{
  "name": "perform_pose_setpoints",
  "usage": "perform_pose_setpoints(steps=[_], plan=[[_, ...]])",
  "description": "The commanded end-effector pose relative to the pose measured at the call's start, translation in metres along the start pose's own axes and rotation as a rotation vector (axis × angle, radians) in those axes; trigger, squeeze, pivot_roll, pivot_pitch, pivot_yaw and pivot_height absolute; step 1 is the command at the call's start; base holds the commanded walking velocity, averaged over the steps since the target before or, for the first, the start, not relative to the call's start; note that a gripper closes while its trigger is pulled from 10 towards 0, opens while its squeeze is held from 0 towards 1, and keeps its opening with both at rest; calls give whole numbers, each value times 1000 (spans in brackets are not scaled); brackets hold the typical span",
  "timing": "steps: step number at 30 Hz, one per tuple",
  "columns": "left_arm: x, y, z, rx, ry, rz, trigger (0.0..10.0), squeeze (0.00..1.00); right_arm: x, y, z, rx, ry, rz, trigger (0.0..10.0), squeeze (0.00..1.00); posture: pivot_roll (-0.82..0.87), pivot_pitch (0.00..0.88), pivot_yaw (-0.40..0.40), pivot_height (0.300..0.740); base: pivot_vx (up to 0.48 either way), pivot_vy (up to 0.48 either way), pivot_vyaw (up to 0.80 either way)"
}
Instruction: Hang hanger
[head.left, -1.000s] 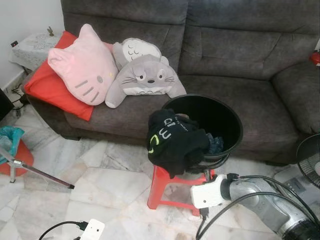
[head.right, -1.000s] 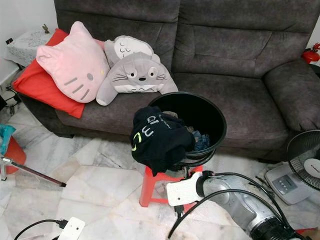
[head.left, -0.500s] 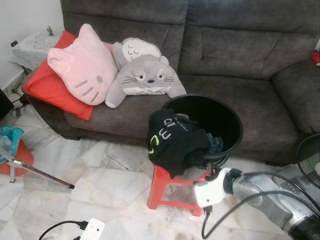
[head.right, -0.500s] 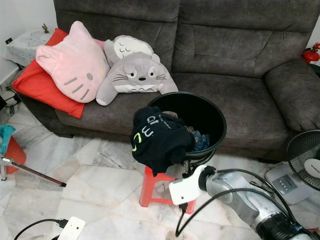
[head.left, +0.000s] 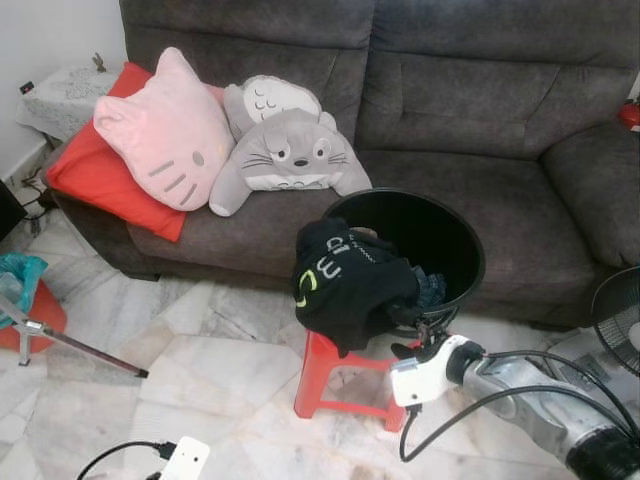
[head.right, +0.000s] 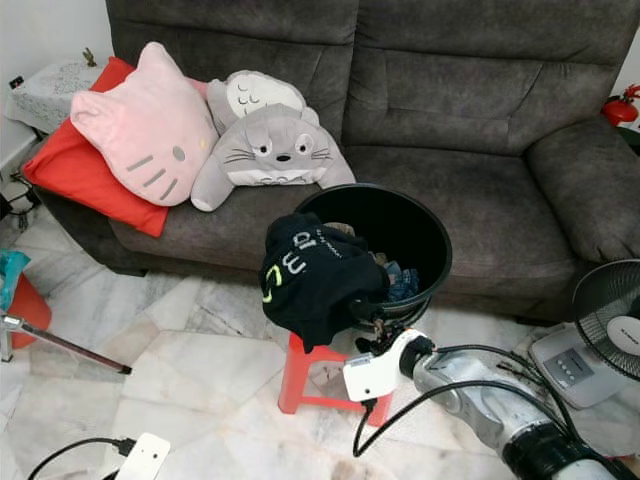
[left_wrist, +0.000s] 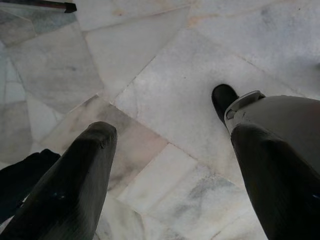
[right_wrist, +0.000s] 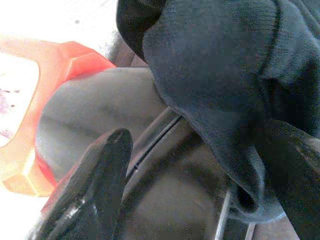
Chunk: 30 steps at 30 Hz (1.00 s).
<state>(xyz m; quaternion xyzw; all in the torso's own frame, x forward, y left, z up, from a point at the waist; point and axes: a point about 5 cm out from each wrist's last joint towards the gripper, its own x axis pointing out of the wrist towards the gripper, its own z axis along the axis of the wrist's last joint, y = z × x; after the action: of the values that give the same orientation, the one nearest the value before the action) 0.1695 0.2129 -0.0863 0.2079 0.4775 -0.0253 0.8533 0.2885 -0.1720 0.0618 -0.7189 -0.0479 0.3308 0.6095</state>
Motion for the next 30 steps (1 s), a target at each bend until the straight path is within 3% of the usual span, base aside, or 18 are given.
perform_pose_setpoints(steps=[1, 10, 22, 30], plan=[[-1, -3, -5, 11, 14, -2, 10000, 0, 2, 4, 1, -19, -1, 0, 10000, 0, 50, 77, -33, 736, 0, 0, 0], [-1, -3, -5, 8, 16, 6, 10000, 0, 12, 11, 8, -21, -21, -49, 10000, 0, 50, 78, -33, 736, 0, 0, 0], [-1, -3, -5, 5, 13, 17, 10000, 0, 17, -4, 10, -50, -43, -224, 10000, 0, 51, 74, -33, 736, 0, 0, 0], [-1, -3, -4, 9, 10, 18, 10000, 0, 18, 3, 14, -28, -63, -237, 10000, 0, 50, 58, -31, 736, 0, 0, 0]])
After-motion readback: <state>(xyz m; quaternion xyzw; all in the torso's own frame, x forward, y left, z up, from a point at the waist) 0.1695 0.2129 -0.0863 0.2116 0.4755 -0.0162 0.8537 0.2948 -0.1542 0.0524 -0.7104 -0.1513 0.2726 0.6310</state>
